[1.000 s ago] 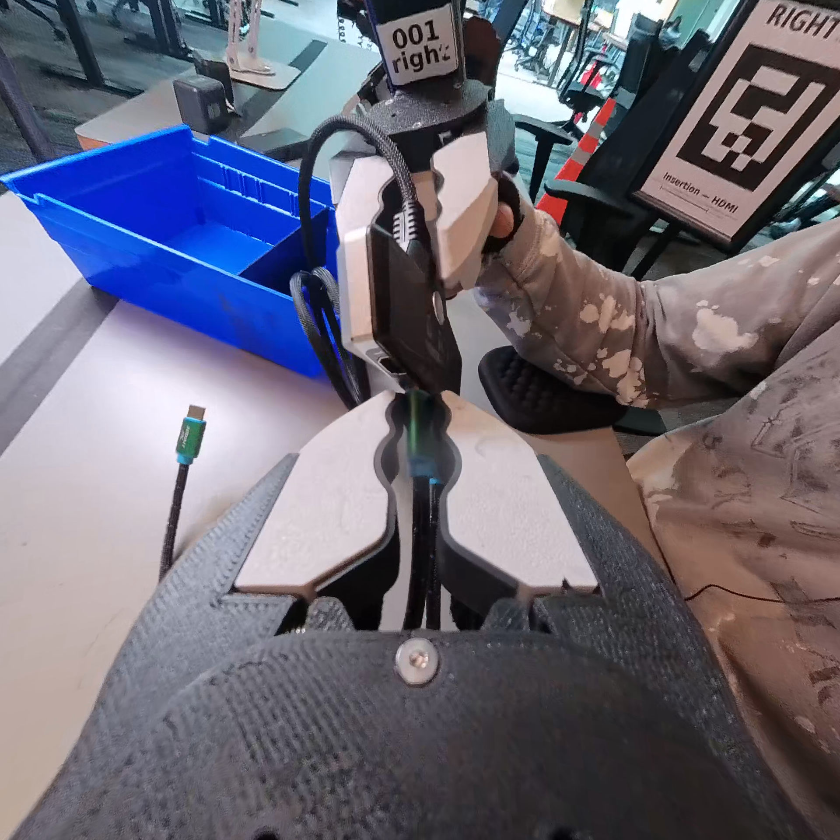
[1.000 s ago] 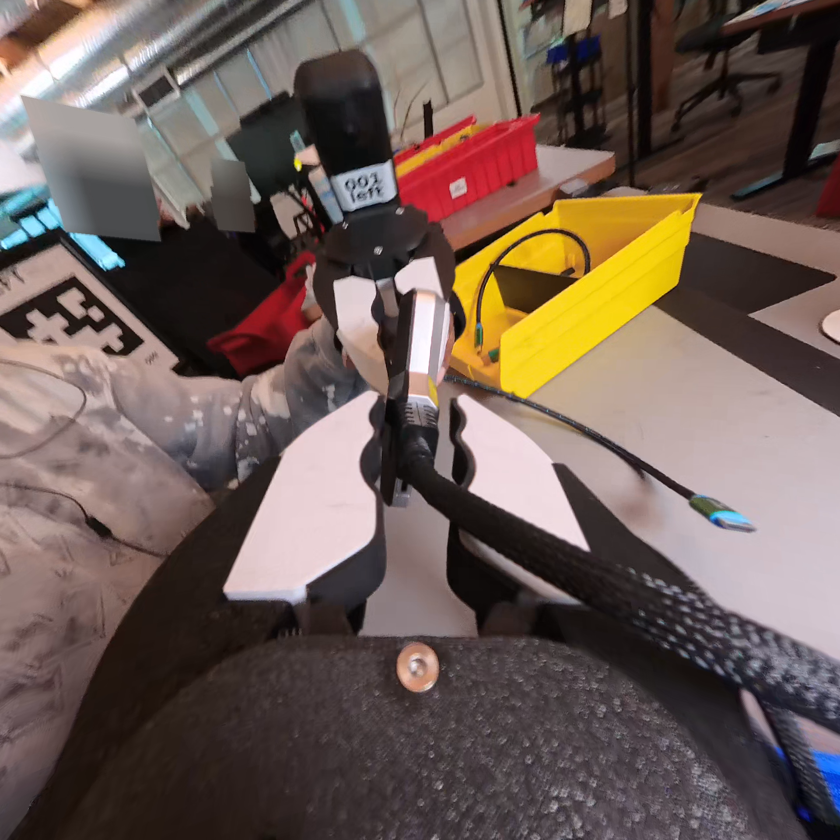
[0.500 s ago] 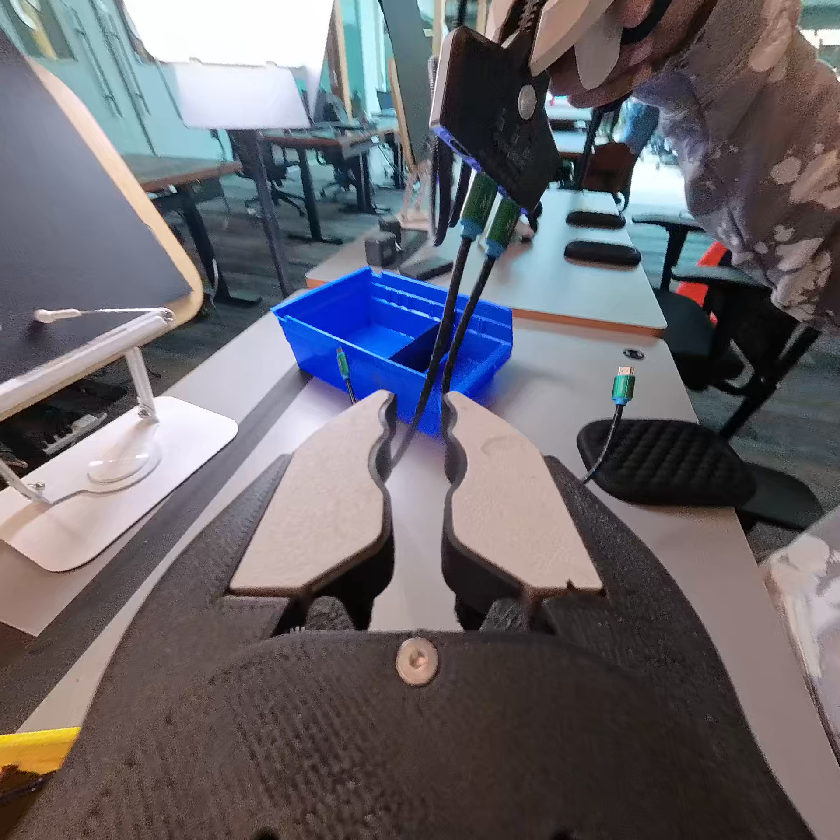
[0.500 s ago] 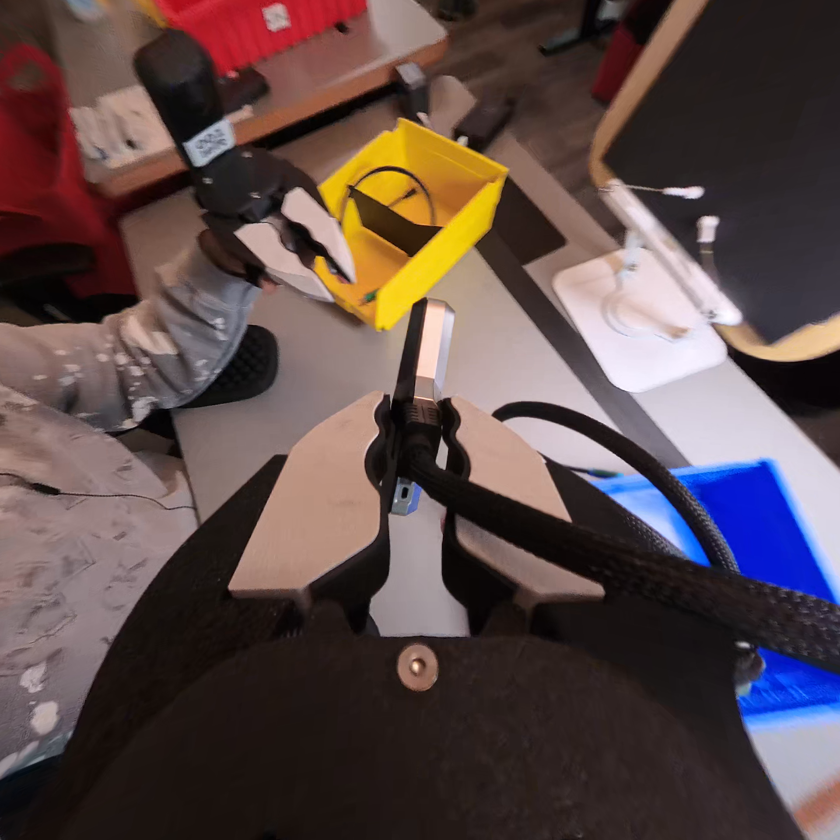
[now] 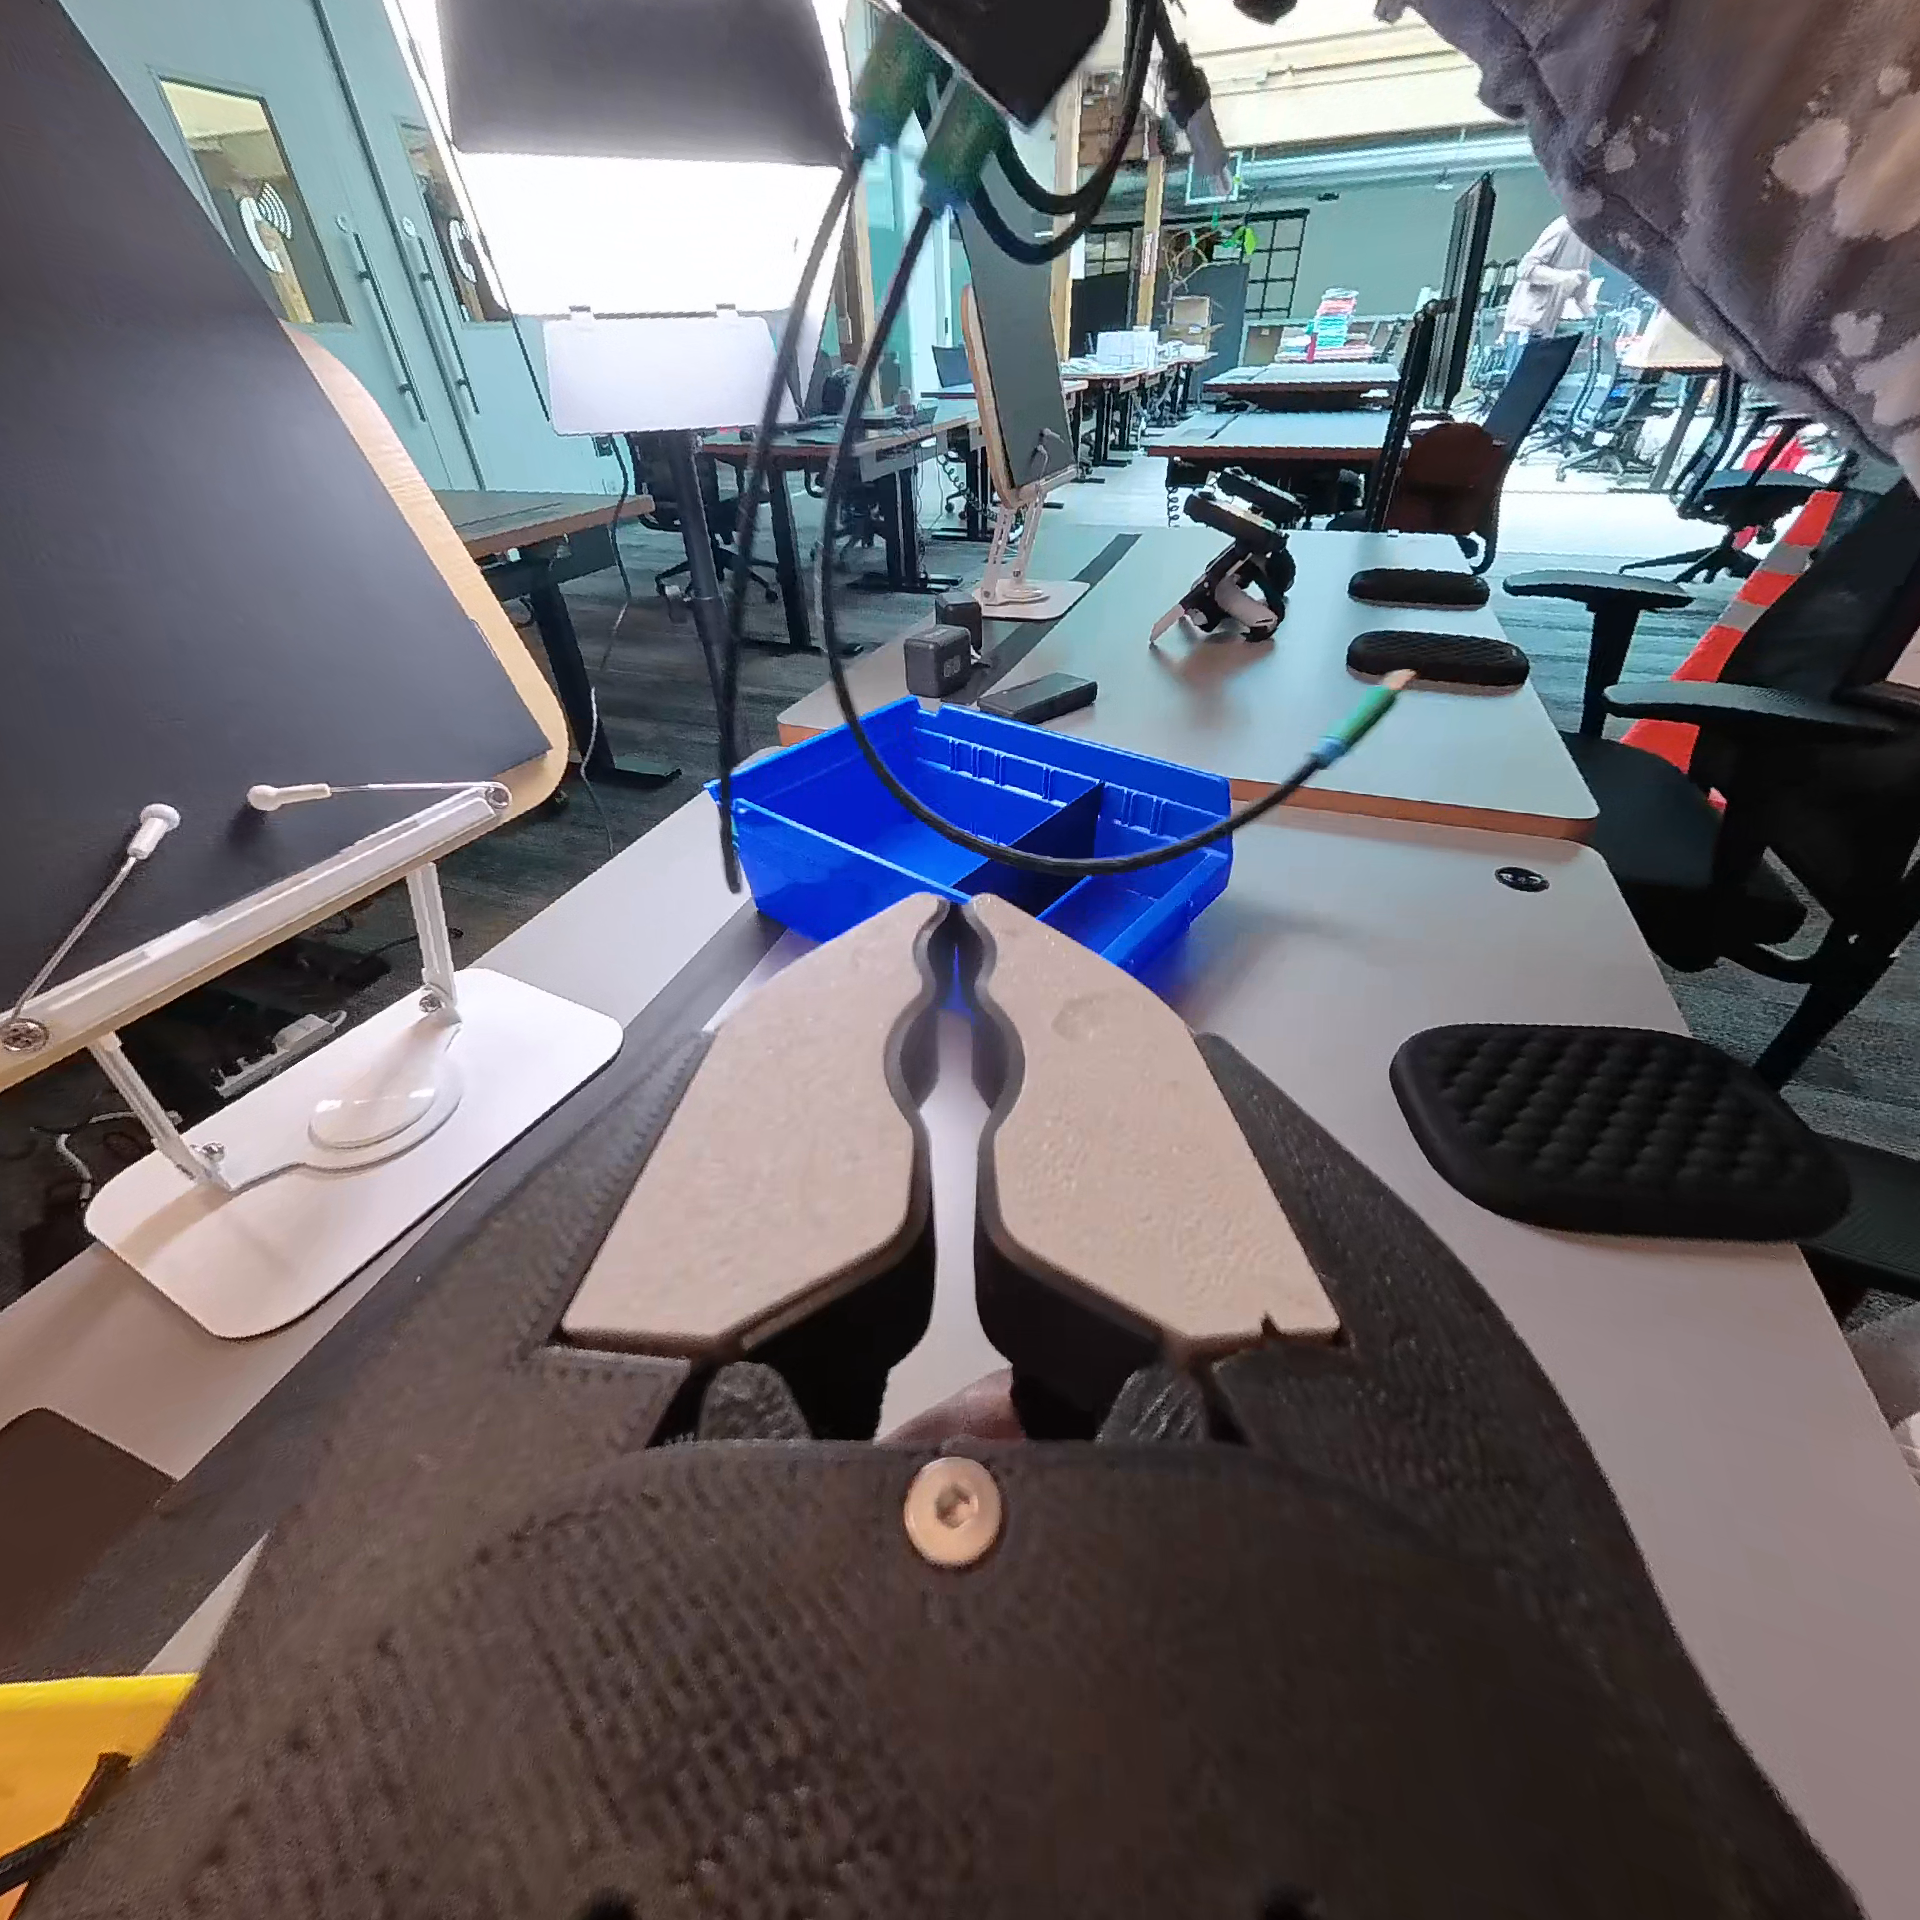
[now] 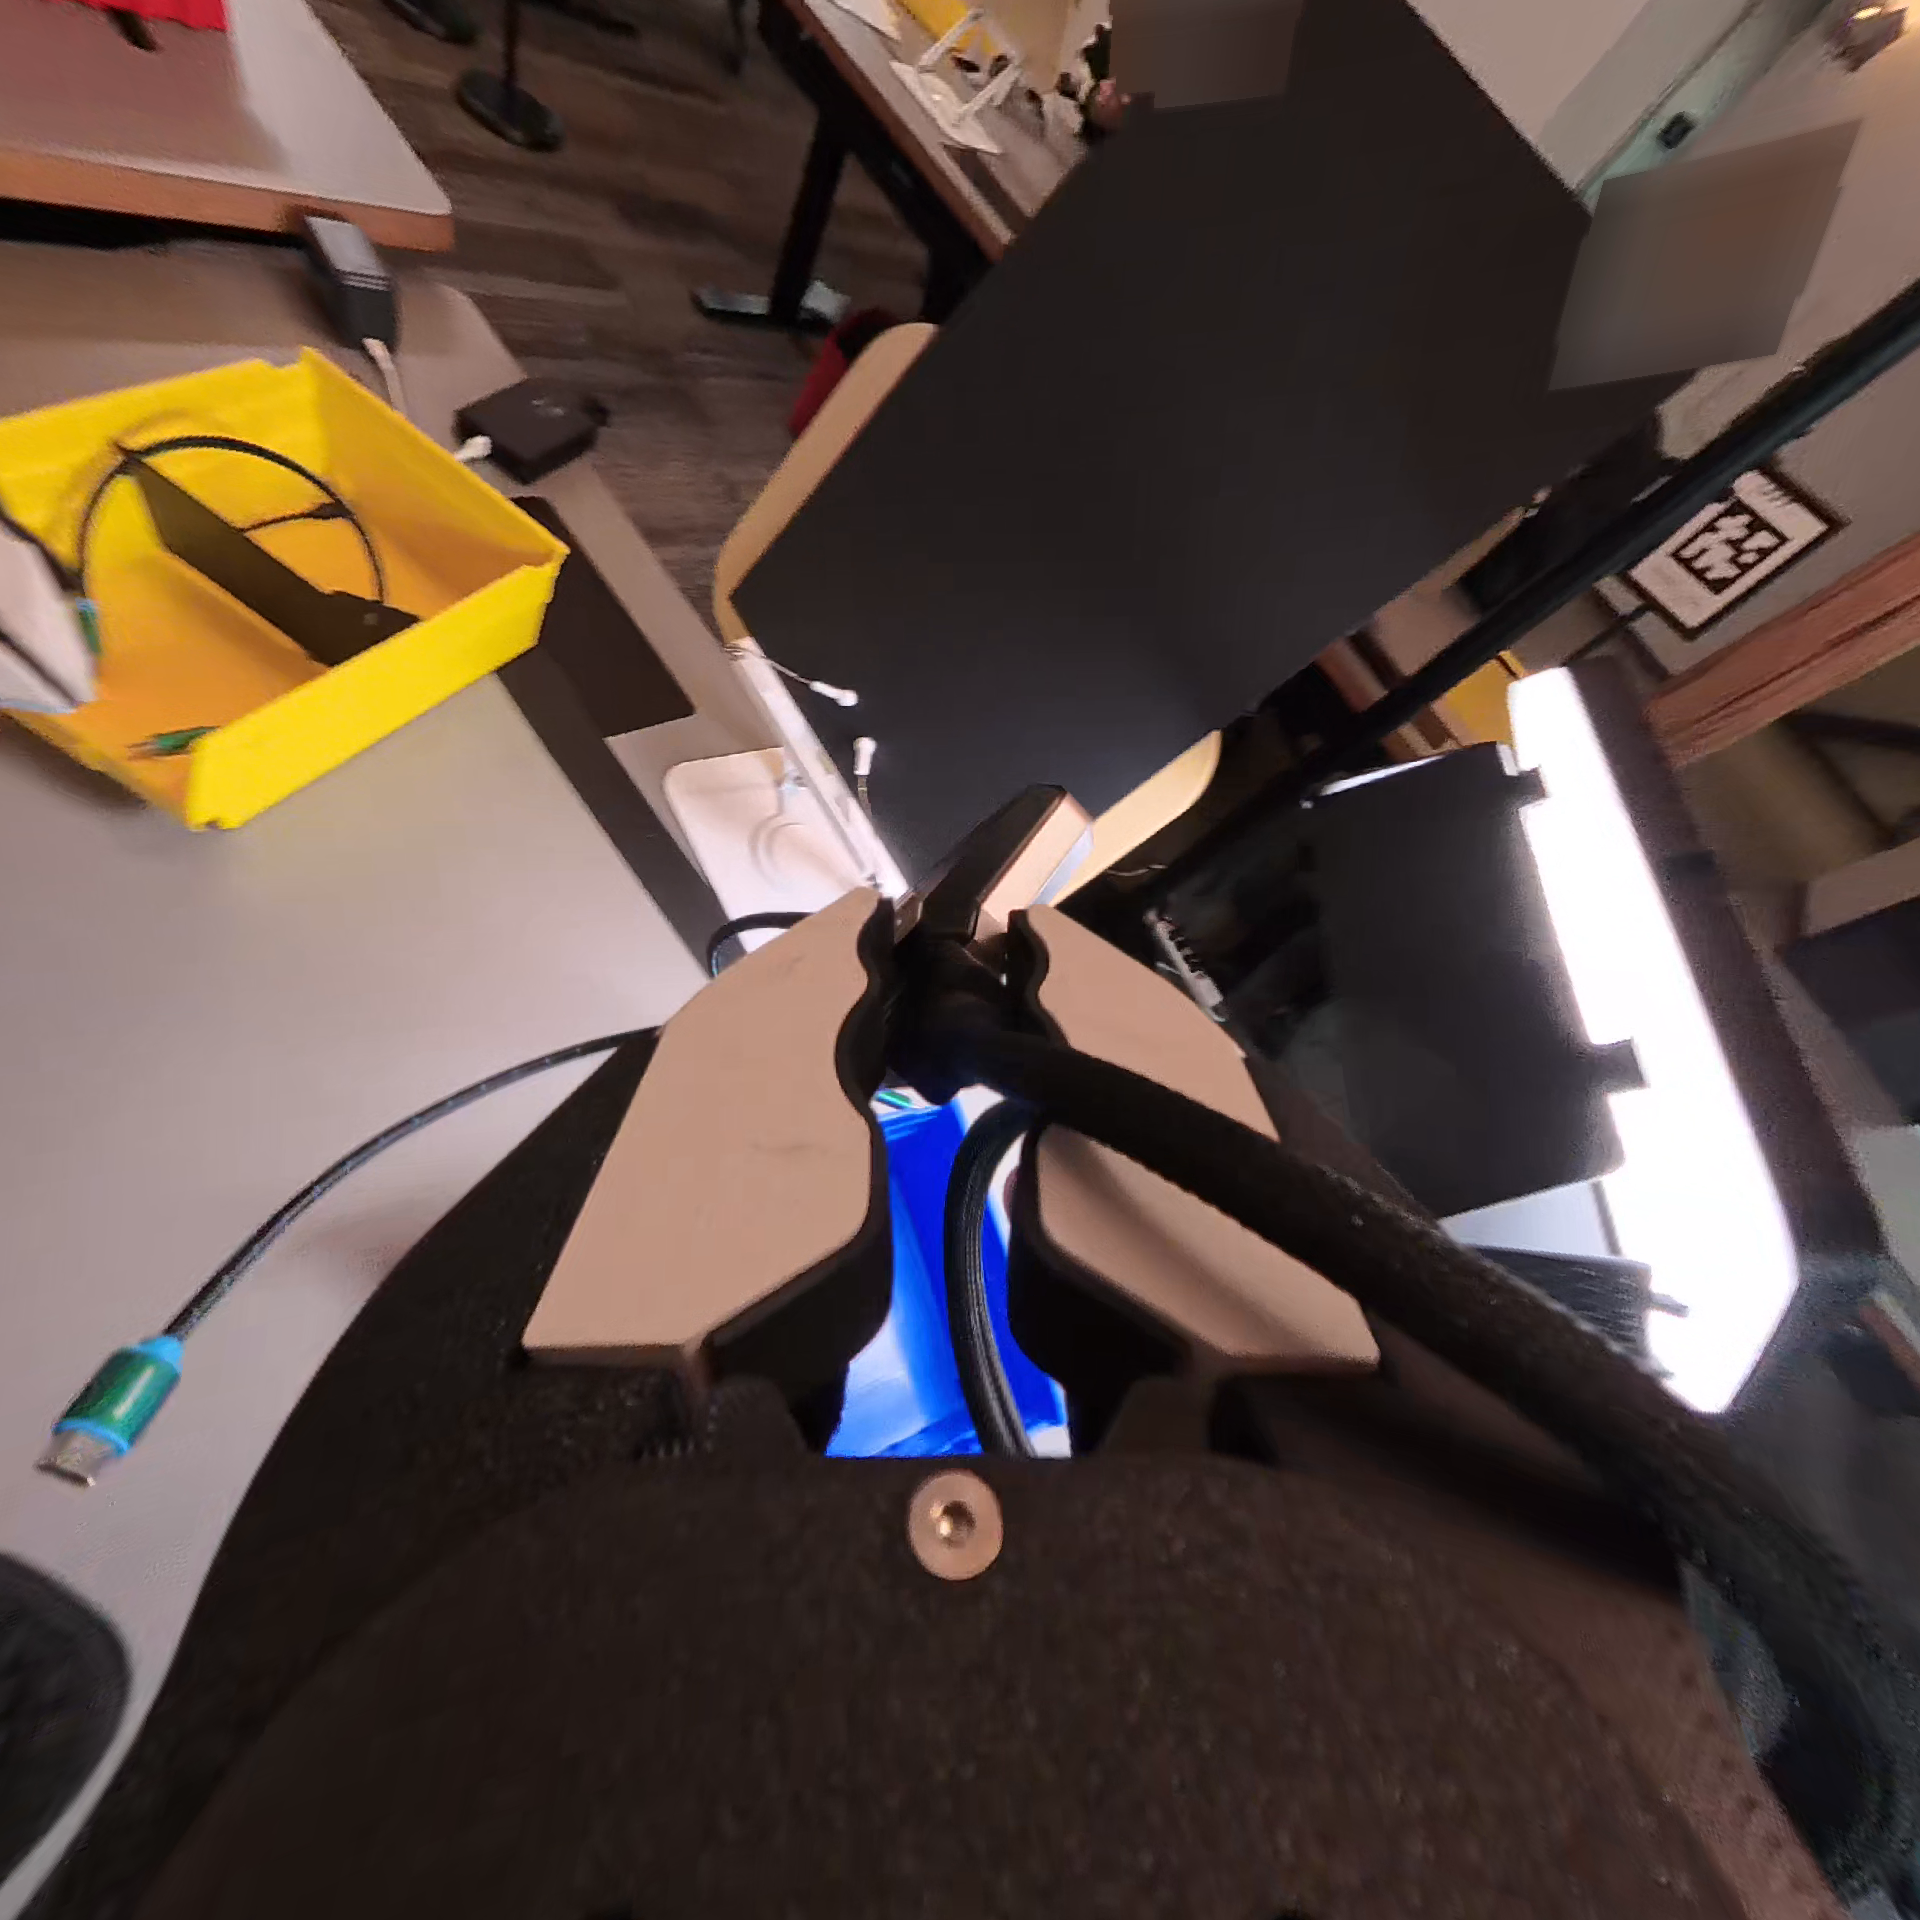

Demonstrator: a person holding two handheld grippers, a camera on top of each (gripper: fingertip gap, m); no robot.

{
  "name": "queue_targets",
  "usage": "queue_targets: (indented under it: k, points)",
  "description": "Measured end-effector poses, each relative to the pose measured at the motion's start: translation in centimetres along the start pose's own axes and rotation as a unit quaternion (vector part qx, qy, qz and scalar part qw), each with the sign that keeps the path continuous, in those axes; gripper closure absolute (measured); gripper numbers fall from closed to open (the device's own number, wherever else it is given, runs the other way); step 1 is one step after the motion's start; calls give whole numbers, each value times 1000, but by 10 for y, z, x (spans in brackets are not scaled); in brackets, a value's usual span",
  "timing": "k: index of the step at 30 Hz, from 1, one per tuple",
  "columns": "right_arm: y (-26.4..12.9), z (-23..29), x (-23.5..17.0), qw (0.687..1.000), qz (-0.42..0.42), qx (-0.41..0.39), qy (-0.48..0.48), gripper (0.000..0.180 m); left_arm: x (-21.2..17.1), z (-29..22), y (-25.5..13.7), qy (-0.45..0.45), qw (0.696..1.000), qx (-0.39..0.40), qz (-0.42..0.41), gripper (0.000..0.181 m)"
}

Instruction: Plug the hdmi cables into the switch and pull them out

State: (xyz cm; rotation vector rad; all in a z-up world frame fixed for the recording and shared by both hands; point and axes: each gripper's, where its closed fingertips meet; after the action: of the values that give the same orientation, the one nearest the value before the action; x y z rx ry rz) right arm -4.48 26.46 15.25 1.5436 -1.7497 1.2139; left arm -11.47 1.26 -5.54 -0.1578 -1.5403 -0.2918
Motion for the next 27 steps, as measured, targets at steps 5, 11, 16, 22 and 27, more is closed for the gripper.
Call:
queue_targets:
  k: [5, 11, 16, 22, 27]
  points:
    - [3, -25, -1, 999, 1, -24, -23, 160, -13, 6, 4, 14, 1000, 9, 22, 180]
    - [-19, -42, 4, 998, -20, -32, -41, 160, -30, 11, 10, -26, 999, 4, 37, 181]
    - [-24, -42, -32, 999, 29, -4, -12, 160, -46, 10, 17, -37, 997, -1, 64, 181]
    - [-18, -37, -45, 998, -14, 18, 66, 161, -60, 10, 22, -38, 996, 0, 84, 181]
    - [-9, -43, -75, 994, -27, 7, 103, 161, -70, 12, 24, -40, 994, 0, 99, 181]
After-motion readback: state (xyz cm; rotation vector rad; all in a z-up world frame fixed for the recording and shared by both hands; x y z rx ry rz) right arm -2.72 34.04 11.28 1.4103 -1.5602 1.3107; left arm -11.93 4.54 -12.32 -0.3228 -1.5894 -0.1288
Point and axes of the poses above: each gripper's, where its closed fingertips meet, y out along the fingers, x out of its top, z = x × y across the jaws, and after that the axes turned 9 degrees about -z, right-handed
